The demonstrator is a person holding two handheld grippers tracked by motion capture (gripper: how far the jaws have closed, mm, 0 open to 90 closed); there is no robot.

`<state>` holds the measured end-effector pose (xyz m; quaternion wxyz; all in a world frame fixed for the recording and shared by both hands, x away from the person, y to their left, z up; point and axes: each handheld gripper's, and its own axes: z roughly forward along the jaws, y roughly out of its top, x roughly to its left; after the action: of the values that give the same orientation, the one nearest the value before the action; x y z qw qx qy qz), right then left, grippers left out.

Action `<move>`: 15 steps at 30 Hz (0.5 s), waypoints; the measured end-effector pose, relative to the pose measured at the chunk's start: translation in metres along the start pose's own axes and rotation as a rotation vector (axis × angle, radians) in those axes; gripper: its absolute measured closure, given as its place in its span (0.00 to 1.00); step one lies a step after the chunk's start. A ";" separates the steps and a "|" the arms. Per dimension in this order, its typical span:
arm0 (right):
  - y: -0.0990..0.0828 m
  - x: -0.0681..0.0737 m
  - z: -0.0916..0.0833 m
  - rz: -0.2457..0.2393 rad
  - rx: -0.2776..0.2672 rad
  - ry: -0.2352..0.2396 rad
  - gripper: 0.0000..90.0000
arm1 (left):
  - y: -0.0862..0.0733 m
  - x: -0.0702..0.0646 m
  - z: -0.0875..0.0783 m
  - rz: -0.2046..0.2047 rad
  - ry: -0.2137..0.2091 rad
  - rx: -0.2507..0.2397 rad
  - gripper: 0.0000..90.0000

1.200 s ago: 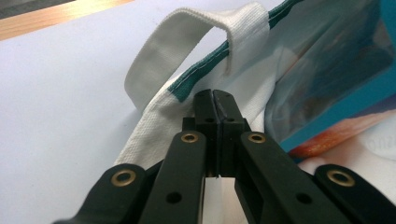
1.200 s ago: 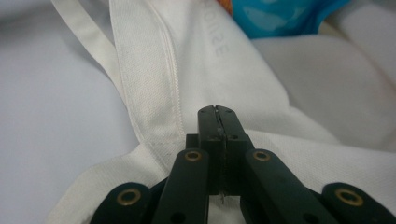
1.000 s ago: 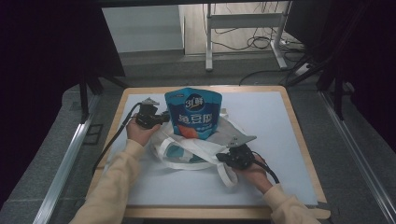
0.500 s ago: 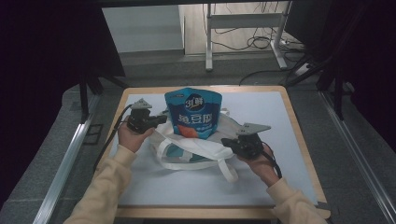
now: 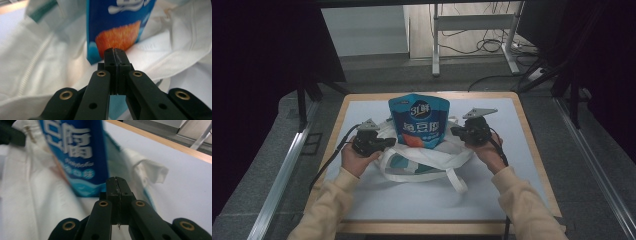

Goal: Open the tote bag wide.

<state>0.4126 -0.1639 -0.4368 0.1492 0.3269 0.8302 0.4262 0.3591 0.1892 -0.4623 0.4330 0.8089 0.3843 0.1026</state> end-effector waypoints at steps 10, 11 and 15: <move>0.005 -0.029 0.016 0.097 0.011 -0.051 0.99 | -0.021 -0.006 0.012 -0.001 -0.033 0.050 1.00; 0.005 -0.030 0.018 0.098 0.010 -0.050 0.99 | -0.023 -0.006 0.012 0.001 -0.034 0.052 1.00; 0.001 -0.041 0.028 0.138 0.009 -0.034 0.99 | -0.026 -0.005 0.012 -0.001 -0.037 0.052 1.00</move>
<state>0.4580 -0.1740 -0.4539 0.1319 0.3912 0.8050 0.4261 0.3484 0.1868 -0.4889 0.4189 0.8213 0.3793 0.0775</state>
